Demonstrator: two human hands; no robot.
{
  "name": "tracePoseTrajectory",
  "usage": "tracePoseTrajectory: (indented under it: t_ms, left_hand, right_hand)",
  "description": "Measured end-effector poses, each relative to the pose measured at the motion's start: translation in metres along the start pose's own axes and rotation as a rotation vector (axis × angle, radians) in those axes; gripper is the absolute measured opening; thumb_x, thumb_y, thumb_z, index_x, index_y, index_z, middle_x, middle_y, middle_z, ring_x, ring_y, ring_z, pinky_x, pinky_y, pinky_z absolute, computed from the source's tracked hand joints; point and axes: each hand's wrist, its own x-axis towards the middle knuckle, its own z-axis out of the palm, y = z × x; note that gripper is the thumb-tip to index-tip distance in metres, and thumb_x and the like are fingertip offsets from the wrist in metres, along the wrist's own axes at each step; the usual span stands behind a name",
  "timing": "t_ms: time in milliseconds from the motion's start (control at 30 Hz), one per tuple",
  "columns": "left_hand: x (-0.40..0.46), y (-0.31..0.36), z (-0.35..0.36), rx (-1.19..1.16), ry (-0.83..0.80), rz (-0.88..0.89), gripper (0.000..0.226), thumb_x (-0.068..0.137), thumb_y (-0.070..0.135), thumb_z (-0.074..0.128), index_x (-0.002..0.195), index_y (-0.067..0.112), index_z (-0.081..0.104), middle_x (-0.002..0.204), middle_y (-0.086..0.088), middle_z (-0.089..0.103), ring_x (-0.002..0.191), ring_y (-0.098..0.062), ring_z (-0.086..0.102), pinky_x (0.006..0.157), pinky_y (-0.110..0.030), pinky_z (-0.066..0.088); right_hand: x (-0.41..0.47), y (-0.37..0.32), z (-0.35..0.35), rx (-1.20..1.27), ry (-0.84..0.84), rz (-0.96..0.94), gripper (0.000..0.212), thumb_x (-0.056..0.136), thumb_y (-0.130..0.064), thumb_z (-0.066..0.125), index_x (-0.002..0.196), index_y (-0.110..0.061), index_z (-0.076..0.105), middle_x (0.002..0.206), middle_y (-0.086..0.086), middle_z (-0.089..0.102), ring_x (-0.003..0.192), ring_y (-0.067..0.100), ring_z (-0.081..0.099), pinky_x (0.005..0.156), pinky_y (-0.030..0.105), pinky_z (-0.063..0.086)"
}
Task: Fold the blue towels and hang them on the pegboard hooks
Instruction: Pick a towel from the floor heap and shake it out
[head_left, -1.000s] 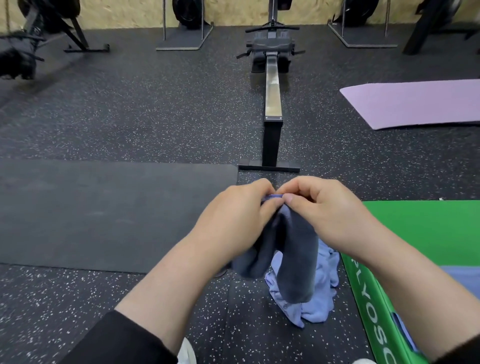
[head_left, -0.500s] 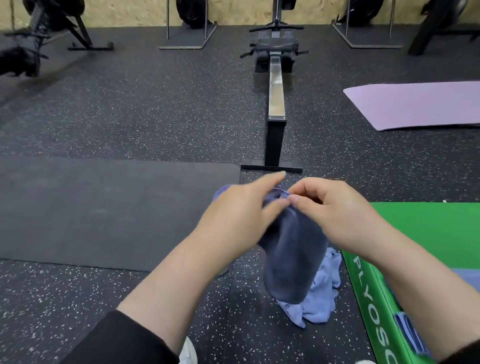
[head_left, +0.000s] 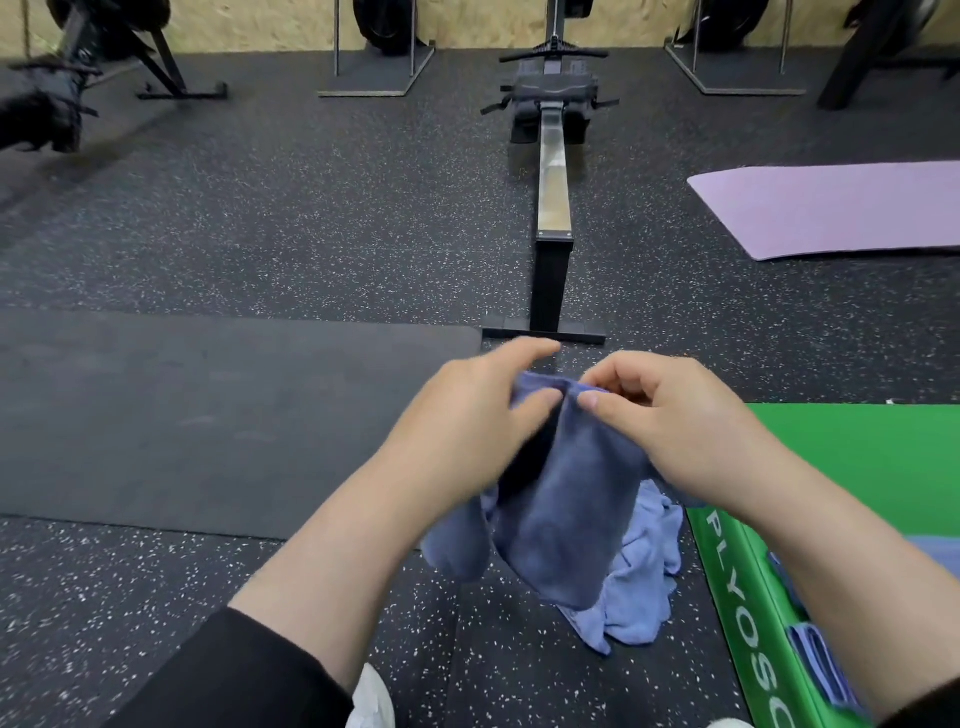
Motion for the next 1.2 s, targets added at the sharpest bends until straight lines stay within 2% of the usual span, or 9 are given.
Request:
tracePoseTrajectory:
  t_ms: [100, 200, 300, 467, 600, 800, 867, 1033, 1200]
  left_hand:
    - [-0.002, 0.004, 0.013, 0.045, -0.048, 0.036, 0.013, 0.097, 0.044, 0.058, 0.105, 0.034, 0.064, 0.088, 0.004, 0.071, 0.091, -0.025, 0.064, 0.081, -0.041, 0.054]
    - [0.005, -0.006, 0.009, 0.066, 0.08, -0.076, 0.017, 0.099, 0.042, 0.055, 0.087, 0.029, 0.056, 0.082, 0.006, 0.069, 0.09, -0.026, 0.063, 0.079, -0.04, 0.052]
    - [0.01, -0.016, 0.003, 0.069, 0.17, -0.123, 0.013, 0.098, 0.038, 0.057, 0.09, 0.029, 0.059, 0.076, 0.009, 0.064, 0.089, -0.027, 0.063, 0.077, -0.037, 0.05]
    - [0.001, -0.003, 0.011, -0.033, -0.084, 0.027, 0.026, 0.096, 0.04, 0.063, 0.122, 0.038, 0.063, 0.105, 0.014, 0.071, 0.099, -0.012, 0.063, 0.085, -0.028, 0.047]
    - [0.005, -0.006, 0.018, 0.026, -0.037, -0.004, 0.017, 0.099, 0.04, 0.057, 0.085, 0.029, 0.06, 0.062, 0.01, 0.054, 0.07, -0.015, 0.053, 0.069, -0.034, 0.046]
    - [0.011, -0.016, 0.012, -0.063, 0.105, -0.121, 0.017, 0.098, 0.037, 0.06, 0.083, 0.03, 0.064, 0.064, 0.023, 0.061, 0.073, -0.011, 0.059, 0.064, -0.023, 0.039]
    - [0.012, -0.016, 0.012, -0.121, 0.142, -0.195, 0.012, 0.094, 0.039, 0.066, 0.091, 0.028, 0.071, 0.081, 0.021, 0.066, 0.086, -0.012, 0.062, 0.07, -0.019, 0.039]
    - [0.008, -0.019, 0.007, -0.212, 0.201, -0.281, 0.047, 0.094, 0.026, 0.064, 0.055, 0.003, 0.051, 0.047, 0.002, 0.03, 0.047, -0.013, 0.022, 0.041, -0.021, 0.019]
    - [0.005, -0.021, 0.009, -0.446, 0.38, -0.347, 0.037, 0.092, 0.033, 0.069, 0.072, 0.001, 0.065, 0.058, 0.001, 0.048, 0.056, -0.014, 0.038, 0.057, -0.028, 0.032]
  right_hand:
    - [0.0, -0.004, 0.004, 0.013, -0.015, -0.026, 0.008, 0.095, -0.023, 0.067, 0.089, -0.022, 0.073, 0.084, -0.004, 0.075, 0.076, 0.014, 0.066, 0.079, 0.036, 0.052]
    - [0.001, 0.0, 0.0, 0.033, 0.004, -0.002, 0.008, 0.093, -0.022, 0.07, 0.085, -0.021, 0.072, 0.077, -0.008, 0.074, 0.063, 0.003, 0.056, 0.066, 0.025, 0.046]
    - [0.001, 0.006, -0.005, -0.027, -0.004, 0.049, 0.015, 0.092, -0.025, 0.072, 0.078, -0.018, 0.069, 0.06, -0.015, 0.063, 0.052, -0.001, 0.043, 0.055, 0.02, 0.036]
    - [0.0, 0.001, -0.001, 0.015, -0.004, 0.006, 0.012, 0.094, -0.027, 0.069, 0.083, -0.022, 0.071, 0.077, 0.001, 0.073, 0.066, 0.01, 0.054, 0.072, 0.04, 0.049]
    - [0.0, -0.002, 0.001, -0.003, -0.014, 0.003, 0.011, 0.094, -0.027, 0.069, 0.085, -0.023, 0.072, 0.08, -0.004, 0.075, 0.07, 0.008, 0.059, 0.075, 0.038, 0.051]
    - [-0.002, 0.003, -0.01, -0.101, 0.014, 0.128, 0.024, 0.089, -0.035, 0.072, 0.072, -0.018, 0.069, 0.054, -0.01, 0.057, 0.049, 0.001, 0.04, 0.051, 0.02, 0.032]
    - [-0.001, 0.006, -0.01, -0.095, 0.096, 0.147, 0.028, 0.092, -0.035, 0.068, 0.071, -0.017, 0.065, 0.053, -0.016, 0.053, 0.051, 0.002, 0.041, 0.054, 0.021, 0.033]
    - [-0.002, 0.006, -0.003, 0.079, 0.181, 0.21, 0.028, 0.094, -0.036, 0.067, 0.076, -0.015, 0.069, 0.06, -0.006, 0.059, 0.054, 0.008, 0.042, 0.059, 0.03, 0.035]
    - [-0.005, 0.004, 0.005, 0.339, 0.045, 0.315, 0.018, 0.098, -0.021, 0.062, 0.089, -0.015, 0.077, 0.086, 0.013, 0.076, 0.073, 0.015, 0.059, 0.072, 0.033, 0.049]
